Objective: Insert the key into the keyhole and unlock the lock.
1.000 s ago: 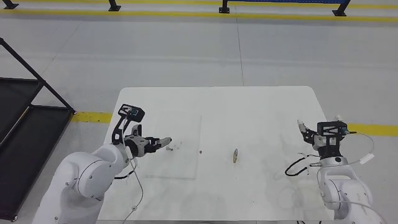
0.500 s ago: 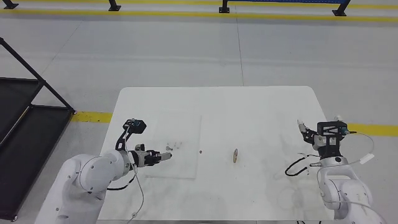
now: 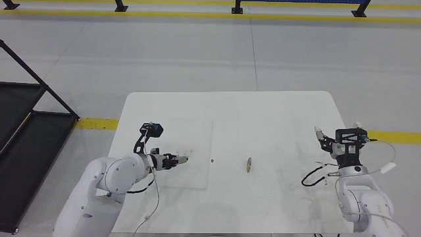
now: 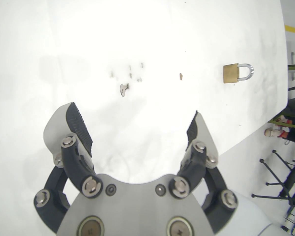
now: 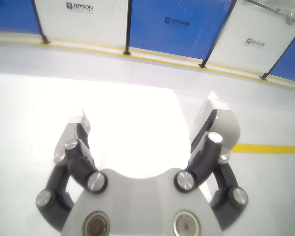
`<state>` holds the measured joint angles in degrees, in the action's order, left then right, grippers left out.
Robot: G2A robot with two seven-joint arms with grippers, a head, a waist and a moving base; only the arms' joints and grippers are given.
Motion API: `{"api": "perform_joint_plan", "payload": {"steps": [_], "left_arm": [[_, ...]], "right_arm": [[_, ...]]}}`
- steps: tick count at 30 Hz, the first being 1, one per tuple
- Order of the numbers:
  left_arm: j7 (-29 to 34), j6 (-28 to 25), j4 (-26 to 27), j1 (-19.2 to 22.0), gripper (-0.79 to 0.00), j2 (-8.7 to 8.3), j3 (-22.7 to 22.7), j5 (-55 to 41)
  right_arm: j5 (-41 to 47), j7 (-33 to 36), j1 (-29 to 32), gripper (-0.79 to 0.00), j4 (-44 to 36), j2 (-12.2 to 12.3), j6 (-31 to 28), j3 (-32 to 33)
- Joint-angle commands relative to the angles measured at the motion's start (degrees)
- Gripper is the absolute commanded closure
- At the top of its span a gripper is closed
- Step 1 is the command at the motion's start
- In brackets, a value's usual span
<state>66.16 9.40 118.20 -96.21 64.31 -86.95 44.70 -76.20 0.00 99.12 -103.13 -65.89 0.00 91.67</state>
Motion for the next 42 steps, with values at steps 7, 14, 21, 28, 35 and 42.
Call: {"api": "perform_joint_plan", "payload": {"steps": [7, 14, 21, 28, 35, 42], "left_arm": [[0.3, 0.6, -3.2, 3.1, -0.662, 0.01, 3.6, 0.8], [0.1, 0.4, -4.5, 3.8, -0.474, -0.16, 4.2, 1.0], [-0.1, -0.3, -5.2, 2.9, -0.366, -0.48, 3.5, 0.7], [-0.9, -1.3, -6.2, 2.5, -0.339, -0.77, 3.5, 1.8], [-1.0, -1.8, -7.4, 3.2, -0.292, -0.94, 3.8, 1.3], [-1.5, -2.0, -8.9, 4.3, -0.256, -1.01, 4.7, 0.9]], "right_arm": [[0.0, 0.0, 0.0, -0.785, 0.0, 0.0, 0.0, 0.0], [0.0, 0.0, 0.0, -0.785, 0.0, 0.0, 0.0, 0.0], [0.0, 0.0, 0.0, -0.785, 0.0, 0.0, 0.0, 0.0], [0.0, 0.0, 0.0, -0.785, 0.0, 0.0, 0.0, 0.0], [0.0, 0.0, 0.0, -0.785, 0.0, 0.0, 0.0, 0.0], [0.0, 0.0, 0.0, -0.785, 0.0, 0.0, 0.0, 0.0]]}}
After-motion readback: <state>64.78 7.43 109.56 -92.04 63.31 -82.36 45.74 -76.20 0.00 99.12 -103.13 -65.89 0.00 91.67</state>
